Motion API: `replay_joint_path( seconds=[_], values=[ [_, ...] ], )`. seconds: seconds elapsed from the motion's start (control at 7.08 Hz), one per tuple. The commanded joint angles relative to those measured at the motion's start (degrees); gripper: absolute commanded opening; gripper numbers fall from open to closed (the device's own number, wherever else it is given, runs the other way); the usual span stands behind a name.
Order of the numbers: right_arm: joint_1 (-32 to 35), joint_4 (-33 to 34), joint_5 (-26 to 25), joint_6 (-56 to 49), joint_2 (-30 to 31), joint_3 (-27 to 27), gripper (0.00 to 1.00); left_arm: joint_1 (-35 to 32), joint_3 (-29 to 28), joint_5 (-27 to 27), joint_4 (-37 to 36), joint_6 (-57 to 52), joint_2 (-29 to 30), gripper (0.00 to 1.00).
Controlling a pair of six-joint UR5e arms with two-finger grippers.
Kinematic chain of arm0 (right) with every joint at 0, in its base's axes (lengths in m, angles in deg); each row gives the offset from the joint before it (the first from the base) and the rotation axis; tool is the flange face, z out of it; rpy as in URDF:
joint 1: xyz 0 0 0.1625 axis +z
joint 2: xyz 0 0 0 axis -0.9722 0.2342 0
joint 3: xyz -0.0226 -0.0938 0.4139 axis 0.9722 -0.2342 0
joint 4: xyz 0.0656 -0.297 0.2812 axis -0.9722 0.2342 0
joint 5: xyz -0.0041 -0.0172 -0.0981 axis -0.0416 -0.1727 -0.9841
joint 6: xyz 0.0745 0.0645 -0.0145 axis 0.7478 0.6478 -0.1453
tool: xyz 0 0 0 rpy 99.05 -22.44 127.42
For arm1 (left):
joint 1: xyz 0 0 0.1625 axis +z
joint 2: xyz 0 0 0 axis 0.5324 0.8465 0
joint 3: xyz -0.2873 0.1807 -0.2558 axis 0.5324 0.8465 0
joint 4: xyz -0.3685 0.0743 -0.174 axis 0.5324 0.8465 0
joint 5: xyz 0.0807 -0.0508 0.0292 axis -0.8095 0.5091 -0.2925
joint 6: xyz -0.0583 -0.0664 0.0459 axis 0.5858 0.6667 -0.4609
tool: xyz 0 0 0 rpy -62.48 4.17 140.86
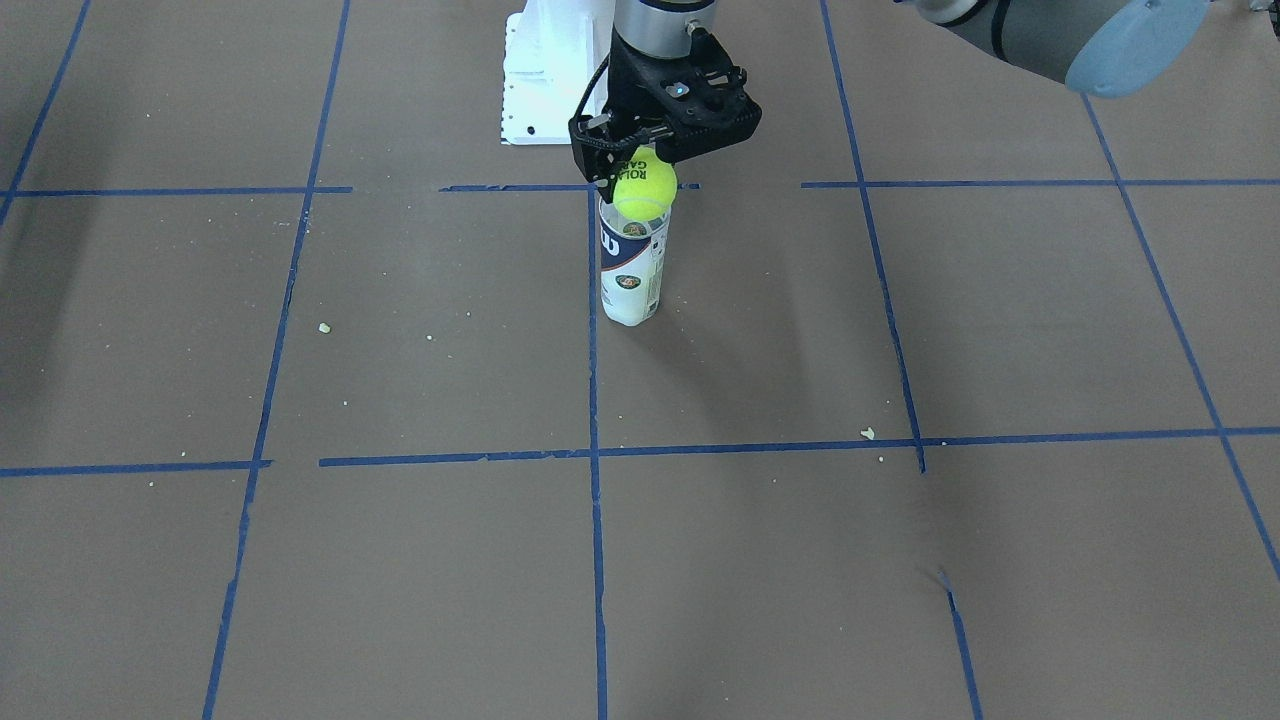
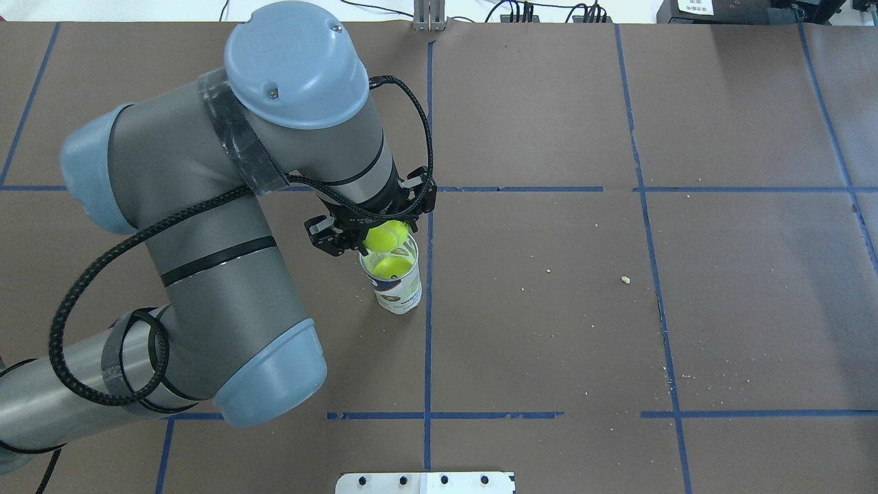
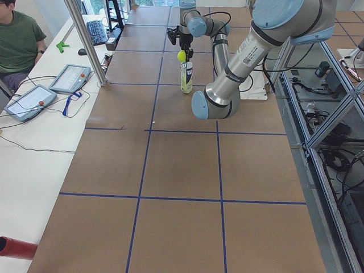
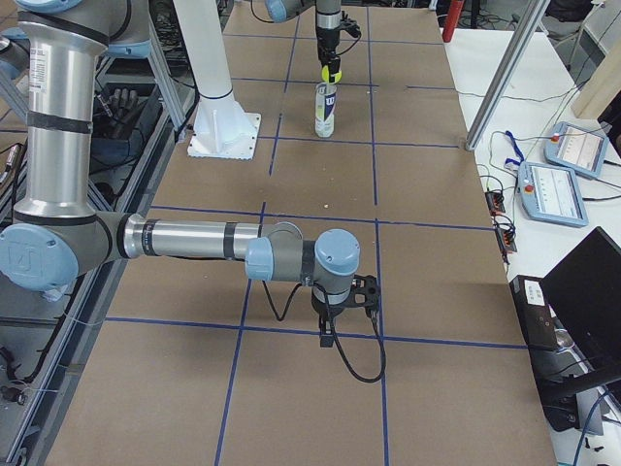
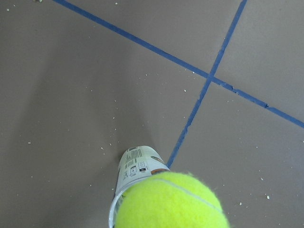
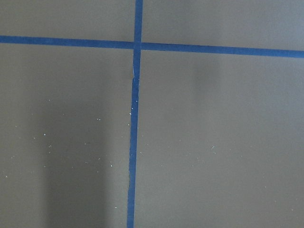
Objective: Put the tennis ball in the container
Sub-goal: 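Lift the ball with the left gripper and carry it above the clear cup, then open the left gripper to drop the ball into the cup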
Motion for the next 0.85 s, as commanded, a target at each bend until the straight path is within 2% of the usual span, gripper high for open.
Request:
replay_joint_path(
  seconds=[0.0,0.42,0.56,0.71],
  values=[
    [0.0,0.0,0.0,0.0,0.0,0.0,1.00,0.0,0.0,0.1,0.0,-0.2,-0.1,1.00],
    [0.0,0.0,0.0,0.0,0.0,0.0,1.00,-0.1,2.1,0.0,0.0,-1.2,-1.8,1.00],
    [0.0,0.0,0.0,0.0,0.0,0.0,1.00,-2.0,5.4,0.0,0.0,-8.7,-5.1,1.00],
    [0.0,0.0,0.0,0.0,0.0,0.0,1.00,-5.5,5.9,0.3,1.1,-17.7,-8.5,1.00]
  ],
)
